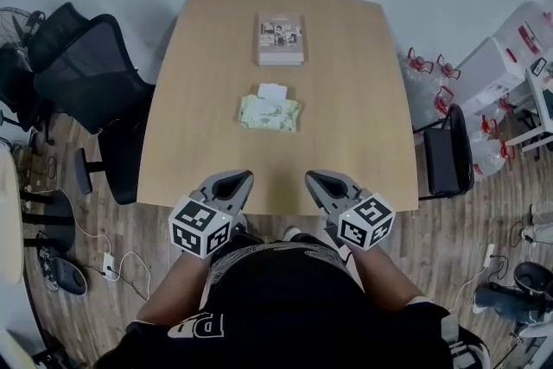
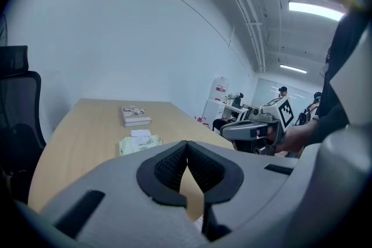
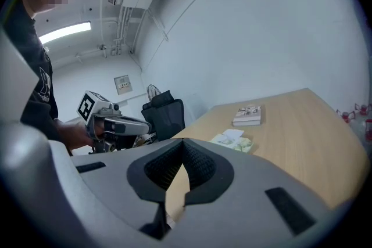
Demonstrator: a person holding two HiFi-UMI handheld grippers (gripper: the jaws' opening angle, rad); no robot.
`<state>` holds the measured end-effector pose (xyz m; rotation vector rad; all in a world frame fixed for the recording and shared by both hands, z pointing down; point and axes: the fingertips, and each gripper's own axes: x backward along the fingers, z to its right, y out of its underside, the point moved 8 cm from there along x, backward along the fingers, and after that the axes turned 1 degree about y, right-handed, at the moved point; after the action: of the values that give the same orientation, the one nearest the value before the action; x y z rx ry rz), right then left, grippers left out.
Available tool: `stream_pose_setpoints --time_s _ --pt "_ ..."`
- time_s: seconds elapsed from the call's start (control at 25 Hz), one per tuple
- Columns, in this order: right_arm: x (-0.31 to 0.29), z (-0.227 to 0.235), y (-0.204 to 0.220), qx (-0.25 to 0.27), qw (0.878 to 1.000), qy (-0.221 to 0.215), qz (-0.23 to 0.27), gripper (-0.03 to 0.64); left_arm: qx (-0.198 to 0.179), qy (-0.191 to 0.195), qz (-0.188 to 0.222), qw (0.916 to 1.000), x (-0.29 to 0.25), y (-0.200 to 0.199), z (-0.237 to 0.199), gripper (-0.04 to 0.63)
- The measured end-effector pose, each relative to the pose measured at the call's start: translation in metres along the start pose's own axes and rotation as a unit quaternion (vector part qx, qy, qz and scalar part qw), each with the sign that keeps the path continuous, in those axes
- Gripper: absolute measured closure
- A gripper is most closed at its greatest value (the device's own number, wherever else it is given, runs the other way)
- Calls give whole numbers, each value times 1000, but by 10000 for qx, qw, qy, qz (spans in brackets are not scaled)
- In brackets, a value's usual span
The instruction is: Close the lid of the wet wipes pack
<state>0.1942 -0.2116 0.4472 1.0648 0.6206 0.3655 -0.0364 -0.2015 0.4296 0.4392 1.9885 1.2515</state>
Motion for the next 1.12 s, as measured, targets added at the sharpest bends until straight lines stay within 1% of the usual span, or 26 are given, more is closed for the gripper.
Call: stream_pose_setpoints --time_s 0.2,0.48,0.68,0.92,1.12 --pt "-28 -3 -10 -25 9998 206 65 614 -111 143 -47 9998 2 -6 -33 577" --pt "-68 -3 -18 -71 9984 554 98 614 -112 365 -159 9991 5 -7 -80 577" --pt "-98 -1 -21 -129 9964 831 91 614 -132 416 -272 9987 14 -6 -115 577" --pt "-135 14 -12 -189 9921 1240 -23 612 -139 561 -385 9976 22 -3 -146 577" --pt "-162 41 -19 -199 9887 1486 -68 611 -160 661 -453 9967 27 5 -166 577"
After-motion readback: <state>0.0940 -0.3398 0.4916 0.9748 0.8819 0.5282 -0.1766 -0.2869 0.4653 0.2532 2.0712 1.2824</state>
